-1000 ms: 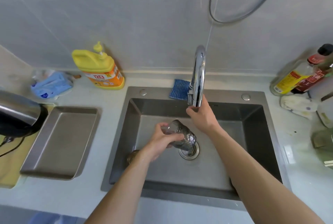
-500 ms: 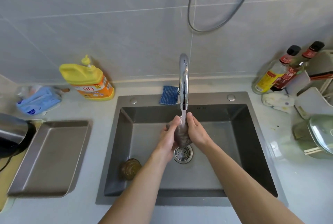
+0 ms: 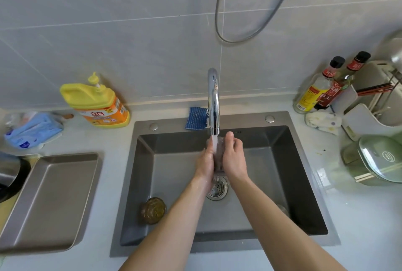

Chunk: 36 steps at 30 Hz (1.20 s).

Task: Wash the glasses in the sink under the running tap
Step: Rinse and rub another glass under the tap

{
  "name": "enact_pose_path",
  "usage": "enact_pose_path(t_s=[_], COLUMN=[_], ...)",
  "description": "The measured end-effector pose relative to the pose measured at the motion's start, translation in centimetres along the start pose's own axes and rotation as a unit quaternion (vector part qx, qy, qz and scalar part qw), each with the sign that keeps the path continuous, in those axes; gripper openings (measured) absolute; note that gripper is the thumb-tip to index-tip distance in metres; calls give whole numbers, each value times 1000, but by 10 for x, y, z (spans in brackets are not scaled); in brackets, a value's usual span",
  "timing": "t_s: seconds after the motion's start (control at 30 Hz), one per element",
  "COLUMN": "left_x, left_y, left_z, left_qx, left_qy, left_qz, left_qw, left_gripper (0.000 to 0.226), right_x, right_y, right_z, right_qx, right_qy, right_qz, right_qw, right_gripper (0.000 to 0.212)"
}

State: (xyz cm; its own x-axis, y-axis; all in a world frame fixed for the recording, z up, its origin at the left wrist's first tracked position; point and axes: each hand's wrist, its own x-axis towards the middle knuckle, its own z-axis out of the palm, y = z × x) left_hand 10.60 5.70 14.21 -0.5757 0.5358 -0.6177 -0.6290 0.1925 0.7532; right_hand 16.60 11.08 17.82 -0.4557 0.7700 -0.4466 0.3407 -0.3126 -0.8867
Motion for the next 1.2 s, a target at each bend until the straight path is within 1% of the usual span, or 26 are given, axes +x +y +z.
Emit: enact_pose_path(t_s=[0.07,0.1,0.17,0.2,0.27,0.3,0.37,0.4,0.43,0.47,0.5,0.53,0.57,0.6,0.67,0.7,0.77,0.8,0.83,0.9,1.0,1.07,1.1,1.13,1.17,1.2], left_x=[4,3,0,-1,-3,0,3,3,6,7,10,9,10,11,8,6,4,5,3,3,5,3,2,5,4,3], left_y=[9,14,19,17,13,8,4,2,2,2,2,3,4,4,5,5,0,-3,-4,-9,-15,-11,-7,-5,-1,2], left_z=[-1,1,2,2,3,2,0,-3,-5,-7,-11,-15,-19,-23,-31,-33,-36,-37,-36,-31,-29,-30,-31,-33,-33,-33], left_qx=[23,50,83,49,-37,-66,-112,-126,-130,-125,-120,-108,-97,-91,-81,-77,-91,-103,-112,-106,-99,-109,-110,-112,-116,-125], left_qy=[61,86,125,127,101,78,75,92,105,116,128,138,146,146,142,136,124,112,94,80,89,80,72,80,86,76], left_qz=[34,47,35,-3,-92,-117,-119,-112,-106,-108,-105,-104,-102,-107,-129,-142,-158,-163,-163,-139,-96,-94,-96,-98,-109,-120], left_qw=[997,994,988,991,990,988,984,981,980,979,979,979,979,979,978,977,975,975,976,981,986,986,987,986,984,982], left_gripper=[49,49,67,74,77,75,63,62,70,79,81,75,68,63,58,56,56,58,58,57,69,82,86,82,73,65], right_x=[-9,-13,-10,-7,1,5,9,9,7,6,7,12,15,18,23,23,23,22,20,8,-3,-1,1,2,5,10], right_y=[4,5,5,5,5,5,7,8,10,14,21,30,36,41,45,44,43,43,41,33,23,27,29,30,32,33], right_z=[3,3,3,3,4,3,2,2,2,1,-1,-4,-10,-19,-36,-41,-43,-40,-36,-26,-16,-16,-18,-22,-26,-31], right_qx=[-28,-41,-73,-84,-70,-52,-14,-17,-44,-84,-131,-182,-233,-282,-355,-359,-314,-284,-251,-168,-86,-52,-71,-131,-208,-283], right_qy=[-17,-34,-48,-42,-3,24,51,47,32,7,-23,-63,-115,-173,-251,-277,-309,-312,-315,-323,-303,-308,-315,-321,-323,-319], right_qz=[-54,-74,-94,-96,-79,-61,-35,-33,-42,-54,-55,-52,-47,-55,-71,-73,-70,-55,-32,31,61,74,59,21,-37,-98], right_qw=[998,996,992,991,994,996,998,998,998,995,990,980,965,942,898,888,895,905,915,931,947,947,945,938,922,899], right_gripper=[41,38,32,30,25,23,23,32,43,54,67,78,85,86,79,70,37,24,18,16,34,40,43,44,40,30])
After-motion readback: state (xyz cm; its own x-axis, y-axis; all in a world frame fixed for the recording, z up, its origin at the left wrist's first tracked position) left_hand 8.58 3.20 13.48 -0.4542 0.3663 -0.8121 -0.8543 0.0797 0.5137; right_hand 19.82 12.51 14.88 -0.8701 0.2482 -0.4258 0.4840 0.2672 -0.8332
